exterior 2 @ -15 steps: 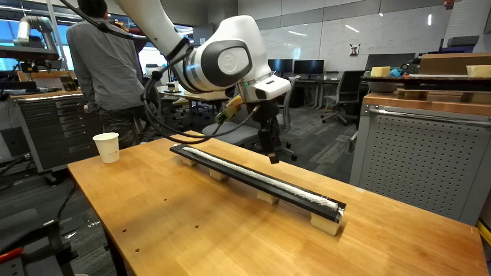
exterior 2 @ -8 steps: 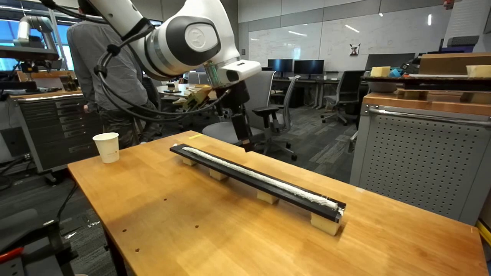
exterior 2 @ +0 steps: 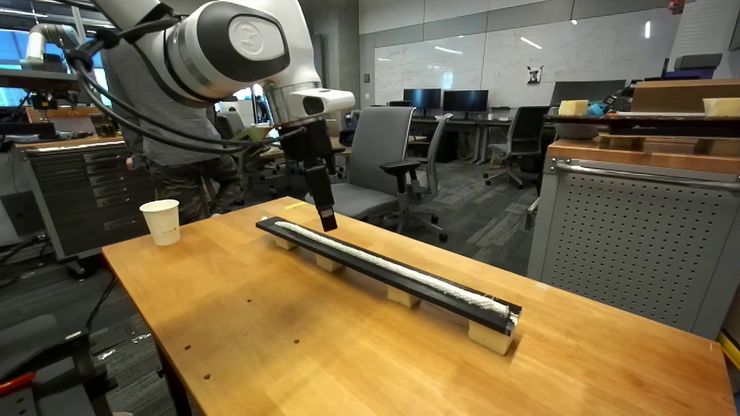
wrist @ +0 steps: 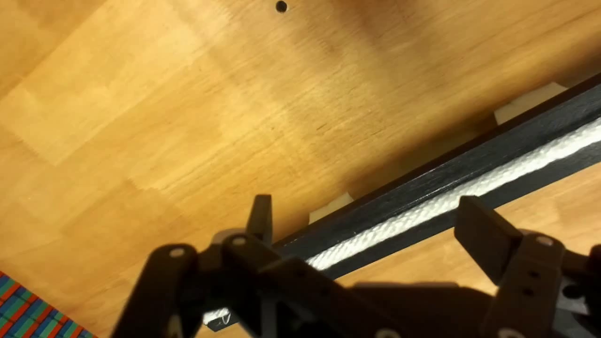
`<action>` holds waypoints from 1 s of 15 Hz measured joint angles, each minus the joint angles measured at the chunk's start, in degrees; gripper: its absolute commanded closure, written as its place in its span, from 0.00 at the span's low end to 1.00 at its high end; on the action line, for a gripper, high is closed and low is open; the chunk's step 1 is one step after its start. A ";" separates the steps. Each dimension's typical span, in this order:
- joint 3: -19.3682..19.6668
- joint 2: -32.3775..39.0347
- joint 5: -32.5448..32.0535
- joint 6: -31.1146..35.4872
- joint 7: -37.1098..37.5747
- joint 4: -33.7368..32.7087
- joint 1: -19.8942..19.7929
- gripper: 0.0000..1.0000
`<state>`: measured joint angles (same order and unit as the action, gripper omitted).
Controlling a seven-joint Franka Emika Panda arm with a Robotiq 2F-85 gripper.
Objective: Straighten the white string on the black object
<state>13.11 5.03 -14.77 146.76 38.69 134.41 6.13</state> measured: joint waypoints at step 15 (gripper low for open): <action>-8.39 5.40 -0.31 3.43 3.95 -1.48 0.19 0.00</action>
<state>4.71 10.43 -15.09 150.19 42.64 132.93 6.32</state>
